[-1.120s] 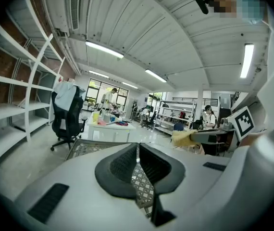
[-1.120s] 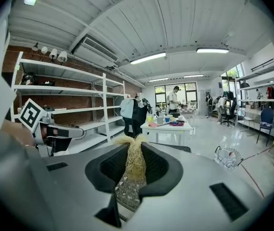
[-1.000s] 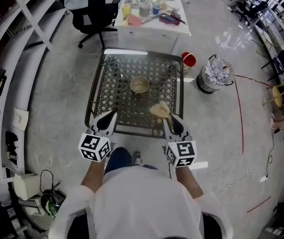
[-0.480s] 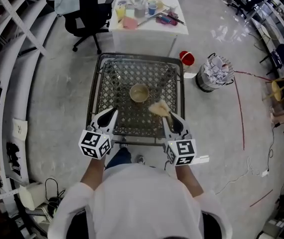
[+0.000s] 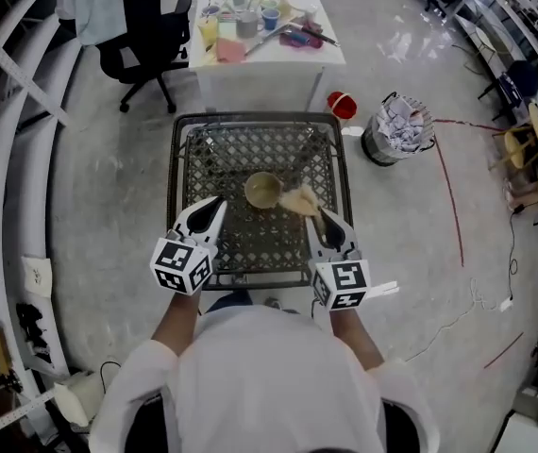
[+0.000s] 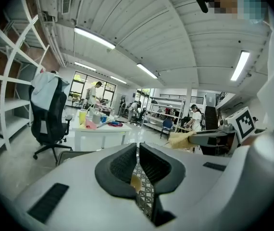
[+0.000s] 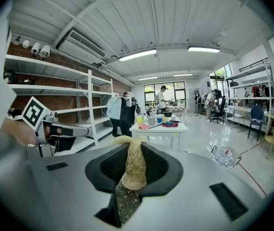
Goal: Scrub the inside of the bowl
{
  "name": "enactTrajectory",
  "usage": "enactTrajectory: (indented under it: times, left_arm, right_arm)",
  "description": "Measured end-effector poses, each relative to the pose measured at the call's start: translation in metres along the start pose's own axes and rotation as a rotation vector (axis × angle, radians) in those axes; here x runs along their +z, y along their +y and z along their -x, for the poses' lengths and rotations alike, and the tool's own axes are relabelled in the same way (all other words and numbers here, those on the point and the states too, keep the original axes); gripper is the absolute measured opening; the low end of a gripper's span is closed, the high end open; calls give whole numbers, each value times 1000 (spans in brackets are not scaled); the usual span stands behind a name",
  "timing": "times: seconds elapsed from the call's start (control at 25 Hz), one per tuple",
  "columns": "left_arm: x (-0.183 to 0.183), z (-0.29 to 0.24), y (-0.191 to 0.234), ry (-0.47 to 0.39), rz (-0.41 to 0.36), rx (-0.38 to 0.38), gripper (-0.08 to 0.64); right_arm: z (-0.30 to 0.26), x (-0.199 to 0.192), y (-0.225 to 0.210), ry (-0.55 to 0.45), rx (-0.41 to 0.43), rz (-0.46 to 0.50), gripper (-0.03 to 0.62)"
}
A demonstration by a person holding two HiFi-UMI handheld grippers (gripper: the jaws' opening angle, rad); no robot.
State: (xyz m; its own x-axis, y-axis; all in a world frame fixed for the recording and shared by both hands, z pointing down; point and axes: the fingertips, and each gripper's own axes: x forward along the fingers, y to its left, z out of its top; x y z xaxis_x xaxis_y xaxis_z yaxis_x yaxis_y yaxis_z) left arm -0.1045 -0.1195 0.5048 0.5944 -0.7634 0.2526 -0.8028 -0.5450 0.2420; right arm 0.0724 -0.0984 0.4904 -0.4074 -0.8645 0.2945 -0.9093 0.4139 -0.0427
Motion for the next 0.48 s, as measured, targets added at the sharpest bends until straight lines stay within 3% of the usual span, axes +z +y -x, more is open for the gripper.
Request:
enactTrajectory:
  times: [0.28, 0.48]
  left_arm:
    - [9, -18, 23, 23, -18, -71, 43]
    - [6, -29, 33, 40, -1, -78, 43]
  right_arm:
    - [-18, 3, 0, 5, -70, -20, 89]
    - [-24, 0, -2, 23, -82, -31, 89]
